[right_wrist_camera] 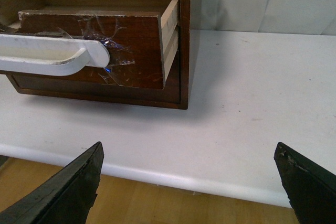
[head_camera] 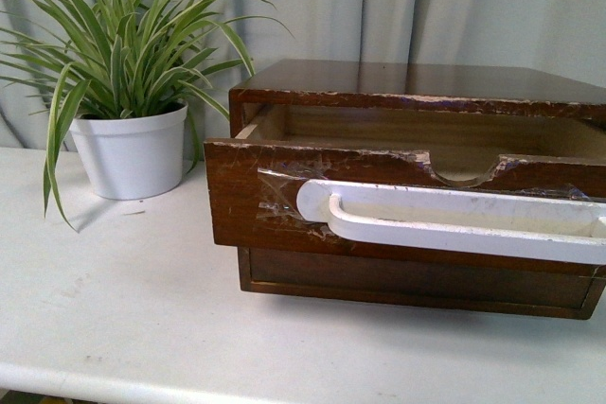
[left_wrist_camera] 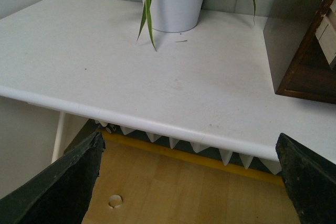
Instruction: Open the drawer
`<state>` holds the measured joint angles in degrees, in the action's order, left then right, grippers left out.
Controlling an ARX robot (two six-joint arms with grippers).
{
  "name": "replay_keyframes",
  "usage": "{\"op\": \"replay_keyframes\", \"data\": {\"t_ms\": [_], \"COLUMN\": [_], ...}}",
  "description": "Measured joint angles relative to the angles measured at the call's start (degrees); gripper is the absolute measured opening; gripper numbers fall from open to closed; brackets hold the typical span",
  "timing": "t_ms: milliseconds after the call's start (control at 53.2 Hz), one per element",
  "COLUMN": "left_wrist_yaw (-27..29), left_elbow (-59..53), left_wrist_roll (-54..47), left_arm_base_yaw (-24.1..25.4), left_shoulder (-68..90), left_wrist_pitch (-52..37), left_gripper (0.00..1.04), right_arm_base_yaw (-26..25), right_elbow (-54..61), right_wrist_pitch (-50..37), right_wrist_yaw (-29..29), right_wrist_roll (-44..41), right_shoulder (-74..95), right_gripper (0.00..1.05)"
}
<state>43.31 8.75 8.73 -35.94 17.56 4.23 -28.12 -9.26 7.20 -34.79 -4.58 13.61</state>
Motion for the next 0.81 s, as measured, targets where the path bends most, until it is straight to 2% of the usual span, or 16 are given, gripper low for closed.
{"op": "replay_keyframes", "data": {"t_ms": [94,113,132,188,226,282,357,432,564,602,658,714,752,808], "left_wrist_yaw": [-0.22,-1.79,-6.14,-12.07,-15.93,-20.57,-23.32,-27.12,-31.06,-32.13,-33.2,-34.8,-39.56,-42.4], "left_elbow": [-0.02,-0.55,-1.99,-4.22,-4.9,-5.14,-5.53,-6.12,-7.63,-8.07,-8.07,-8.07,-8.07,-8.07], "left_wrist_roll": [0.09,-0.85,-1.95,-4.37,-5.75,-7.06,-7.43,-7.76,-8.07,-8.09,-8.28,-8.26,-8.33,-8.44], "left_arm_base_yaw": [0.07,0.59,1.95,4.79,7.85,12.28,15.06,18.8,22.99,24.17,25.49,26.84,29.83,33.35], "left_shoulder": [-0.09,-0.76,-2.14,-4.98,-7.63,-10.01,-11.26,-12.63,-15.26,-15.89,-16.17,-16.63,-17.03,-17.22], "left_wrist_pitch": [-0.15,-1.57,-5.38,-9.07,-9.2,-8.33,-7.43,-6.32,-5.88,-5.4,-5.25,-5.03,-4.52,-4.35], "left_gripper": [0.99,0.96,0.91,0.82,0.73,0.59,0.48,0.32,0.1,0.04,0.04,0.04,0.04,0.04], "right_arm_base_yaw": [-0.02,0.59,1.29,3.72,6.69,9.86,12.46,15.06,18.53,20.28,24.76,26.97,27.61,27.8], "right_elbow": [0.0,0.74,1.73,3.93,4.79,5.03,5.49,6.16,6.6,7.06,8.52,8.85,8.85,8.87], "right_wrist_pitch": [-0.02,-2.1,-4.55,-8.72,-9.27,-9.16,-8.72,-8.2,-7.82,-7.61,-7.3,-7.06,-7.08,-7.08], "right_wrist_yaw": [0.02,1.92,4.42,10.19,14.4,17.31,19.85,22.49,25.75,28.28,33.53,34.16,33.94,34.27], "right_wrist_roll": [0.11,1.01,1.44,2.45,3.04,3.41,3.58,3.61,3.63,3.72,3.82,3.85,3.85,3.87], "right_shoulder": [-0.02,-0.83,-1.64,-4.02,-6.21,-7.69,-8.59,-9.4,-10.54,-11.34,-12.94,-13.25,-13.25,-13.29], "right_gripper": [0.96,0.93,0.9,0.81,0.7,0.58,0.45,0.3,0.08,0.03,0.01,0.01,0.01,0.01]}}
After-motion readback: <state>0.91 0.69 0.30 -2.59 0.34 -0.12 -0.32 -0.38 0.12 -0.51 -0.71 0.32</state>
